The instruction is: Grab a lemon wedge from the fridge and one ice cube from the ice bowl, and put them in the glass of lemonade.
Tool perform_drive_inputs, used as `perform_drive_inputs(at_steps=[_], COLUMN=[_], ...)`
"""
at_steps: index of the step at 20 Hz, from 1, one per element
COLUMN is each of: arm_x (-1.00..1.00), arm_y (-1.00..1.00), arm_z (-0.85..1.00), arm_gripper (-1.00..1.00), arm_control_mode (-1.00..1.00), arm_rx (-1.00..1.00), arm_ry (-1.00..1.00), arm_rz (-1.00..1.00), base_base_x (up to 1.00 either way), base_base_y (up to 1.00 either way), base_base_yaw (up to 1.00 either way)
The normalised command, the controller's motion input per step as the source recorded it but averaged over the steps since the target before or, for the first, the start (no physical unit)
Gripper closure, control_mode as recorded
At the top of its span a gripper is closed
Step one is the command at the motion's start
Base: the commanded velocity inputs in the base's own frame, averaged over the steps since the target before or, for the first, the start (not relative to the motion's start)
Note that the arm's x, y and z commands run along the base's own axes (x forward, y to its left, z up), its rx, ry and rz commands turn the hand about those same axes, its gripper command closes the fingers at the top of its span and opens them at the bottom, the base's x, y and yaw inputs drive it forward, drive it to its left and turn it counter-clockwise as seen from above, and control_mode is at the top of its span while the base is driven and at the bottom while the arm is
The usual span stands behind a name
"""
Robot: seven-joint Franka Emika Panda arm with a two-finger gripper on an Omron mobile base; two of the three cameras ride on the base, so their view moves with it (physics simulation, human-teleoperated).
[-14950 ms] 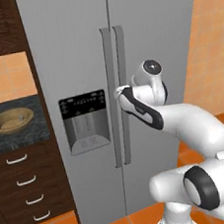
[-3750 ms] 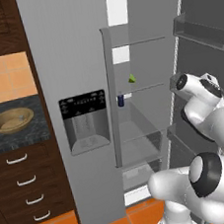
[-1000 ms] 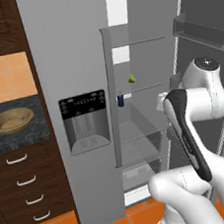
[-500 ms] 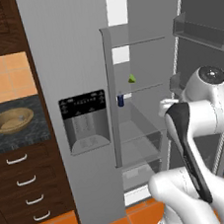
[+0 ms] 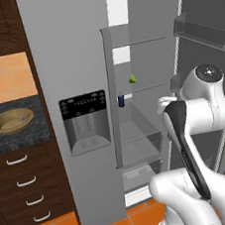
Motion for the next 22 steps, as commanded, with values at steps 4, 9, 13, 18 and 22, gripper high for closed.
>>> perform_drive_inputs(at_steps=[4, 9, 13, 18, 22], arm_x=[0.09, -0.19, -0.39, -0.10, 0.03], arm_y=[0.00, -0.02, 0.00, 0.00, 0.00], arm_z=[0.16, 0.26, 0.18, 0.00, 0.00], arm_gripper=[-1.00, -1.00, -1.00, -1.00, -1.00], arm_control_mode=[-1.00, -1.00, -1.00, -1.00, -1.00], arm_rx=[0.00, -0.01, 0.00, 0.00, 0.00], arm_ry=[-0.02, -0.03, -0.07, -0.04, -0.01], arm_rz=[0.00, 0.00, -0.01, 0.00, 0.00], base_base_x=[0.00, 0.00, 0.00, 0.00, 0.00], base_base_y=[0.00, 0.00, 0.00, 0.00, 0.00], base_base_yaw=[0.00, 0.00, 0.00, 0.00, 0.00])
